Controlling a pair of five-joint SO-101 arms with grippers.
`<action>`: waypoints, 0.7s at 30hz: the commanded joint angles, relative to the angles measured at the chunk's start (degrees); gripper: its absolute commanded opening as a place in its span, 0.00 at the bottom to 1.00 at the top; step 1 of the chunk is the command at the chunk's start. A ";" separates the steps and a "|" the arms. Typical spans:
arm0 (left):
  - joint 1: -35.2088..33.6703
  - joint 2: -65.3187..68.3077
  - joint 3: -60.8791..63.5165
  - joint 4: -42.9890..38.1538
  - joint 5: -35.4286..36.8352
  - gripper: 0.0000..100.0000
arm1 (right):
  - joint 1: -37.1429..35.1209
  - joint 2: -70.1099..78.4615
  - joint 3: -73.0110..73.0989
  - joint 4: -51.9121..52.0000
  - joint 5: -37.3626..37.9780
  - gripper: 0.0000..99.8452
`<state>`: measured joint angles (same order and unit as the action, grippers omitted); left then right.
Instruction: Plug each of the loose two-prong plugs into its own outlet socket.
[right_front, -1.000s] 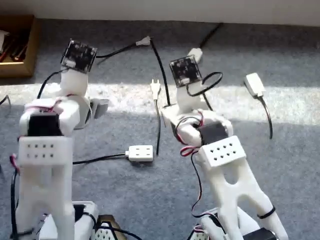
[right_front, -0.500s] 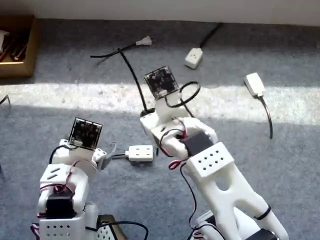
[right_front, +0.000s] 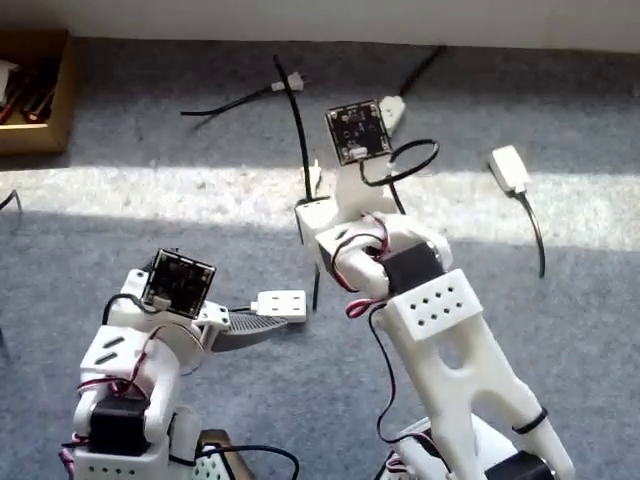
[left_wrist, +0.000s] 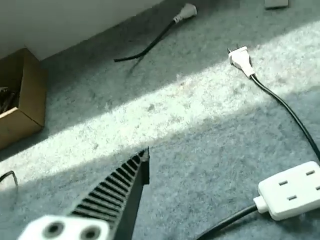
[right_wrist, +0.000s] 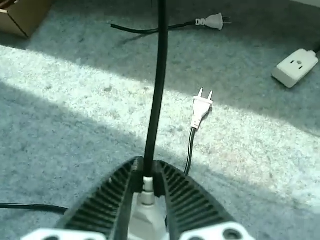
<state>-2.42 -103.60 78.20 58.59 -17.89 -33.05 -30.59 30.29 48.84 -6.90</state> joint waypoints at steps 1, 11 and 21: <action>-1.19 -0.22 -5.76 -3.96 -0.09 0.63 | -0.22 2.42 -0.40 -0.04 -2.46 0.00; -1.36 -0.04 -0.40 -10.55 -0.18 0.63 | -8.92 1.71 -0.48 2.51 -6.42 0.00; -1.54 -0.04 8.75 -18.55 -0.35 0.58 | -14.02 -1.63 -5.32 10.86 -6.68 0.00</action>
<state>-3.21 -103.52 85.85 42.86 -17.89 -46.24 -29.10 29.76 55.43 -13.41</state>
